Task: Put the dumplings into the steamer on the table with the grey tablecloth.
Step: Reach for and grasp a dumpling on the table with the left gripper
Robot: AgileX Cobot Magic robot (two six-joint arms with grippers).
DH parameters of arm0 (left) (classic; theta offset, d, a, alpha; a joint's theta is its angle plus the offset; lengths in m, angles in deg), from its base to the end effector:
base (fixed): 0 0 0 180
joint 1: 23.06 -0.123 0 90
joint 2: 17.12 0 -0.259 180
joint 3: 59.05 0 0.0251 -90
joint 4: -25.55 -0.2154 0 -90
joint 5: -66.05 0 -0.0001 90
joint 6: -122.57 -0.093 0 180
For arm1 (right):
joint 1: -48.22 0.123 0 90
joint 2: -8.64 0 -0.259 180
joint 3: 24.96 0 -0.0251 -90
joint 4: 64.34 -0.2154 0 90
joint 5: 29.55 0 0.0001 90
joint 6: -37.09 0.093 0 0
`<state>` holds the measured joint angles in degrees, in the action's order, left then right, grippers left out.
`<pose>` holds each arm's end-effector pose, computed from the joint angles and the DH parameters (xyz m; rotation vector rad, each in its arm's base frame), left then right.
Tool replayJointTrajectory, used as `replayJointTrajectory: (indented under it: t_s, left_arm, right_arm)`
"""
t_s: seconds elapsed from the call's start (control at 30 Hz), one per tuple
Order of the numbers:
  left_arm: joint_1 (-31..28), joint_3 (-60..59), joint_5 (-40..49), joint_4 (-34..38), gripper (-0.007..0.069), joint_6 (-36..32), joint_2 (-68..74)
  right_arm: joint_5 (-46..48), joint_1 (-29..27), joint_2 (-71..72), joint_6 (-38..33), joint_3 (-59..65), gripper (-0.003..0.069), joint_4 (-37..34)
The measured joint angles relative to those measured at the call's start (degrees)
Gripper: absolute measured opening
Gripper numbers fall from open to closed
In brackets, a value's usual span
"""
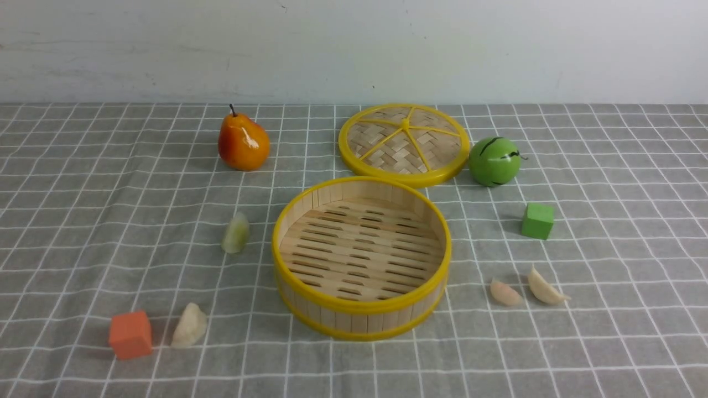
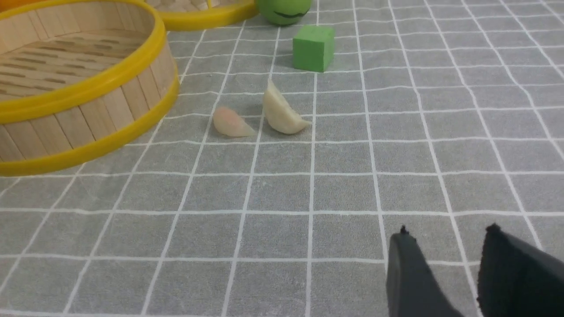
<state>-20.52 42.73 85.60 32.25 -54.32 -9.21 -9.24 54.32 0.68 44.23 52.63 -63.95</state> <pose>0.0460 -0.0057 0.1732 -0.0835 1.8441 -0.1820 0.0455 0.0046 0.1751 0.0125 1.8504 0.1546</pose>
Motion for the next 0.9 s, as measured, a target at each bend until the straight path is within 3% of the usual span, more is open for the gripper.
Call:
replayJointTrajectory:
  t_s: [0.13, 0.4, 0.47, 0.53, 0.57, 0.67, 0.73, 0.8, 0.9]
  left_arm:
    - [0.0, 0.0, -5.48, 0.0, 0.0, 0.0, 0.0]
    - [0.0, 0.0, -21.65, 0.13, 0.0006, 0.0, 0.0]
    - [0.0, 0.0, -27.56, 1.47, 0.0006, 2.1, 0.0]
    - [0.0, 0.0, -31.28, 2.85, 0.0006, 4.92, 0.0]
    - [0.0, 0.0, -35.21, 4.98, 0.0006, 10.87, 0.0]
    - [0.0, 1.92, -37.55, 6.28, 0.0, 20.36, 0.0]
    - [0.0, 4.52, -36.09, 5.34, -0.0011, 21.3, 0.0]
    - [0.0, 11.35, -31.65, 2.28, -0.0014, 20.9, 1.65]
    - [0.0, 20.4, -27.09, -1.15, -0.0014, 18.28, 9.08]
  right_arm:
    - [-7.65, 0.0, 0.0, 0.0, 0.42, 0.024, 0.51]
    - [-34.64, 0.0, 0.0, 3.71, 0.42, 0.024, 0.69]
    - [-44.21, 0.0, 0.0, 6.05, 0.42, 0.024, 0.48]
    - [-47.25, 0.0, 0.0, 6.71, 0.42, 0.024, 0.48]
    - [-49.54, 0.0, 0.0, 6.98, 0.42, 0.0233, 0.48]
    - [-47.83, 0.0, -0.51, 7.11, -1.51, 0.0166, 0.48]
    - [-46.03, 0.0, -1.27, 7.11, -3.12, 0.0127, 0.48]
    - [-40.98, 0.0, -4.07, 7.11, -7.89, 0.0019, 0.48]
    - [-33.3, 0.0, -10.45, 6.33, -14.78, -0.0016, 0.77]
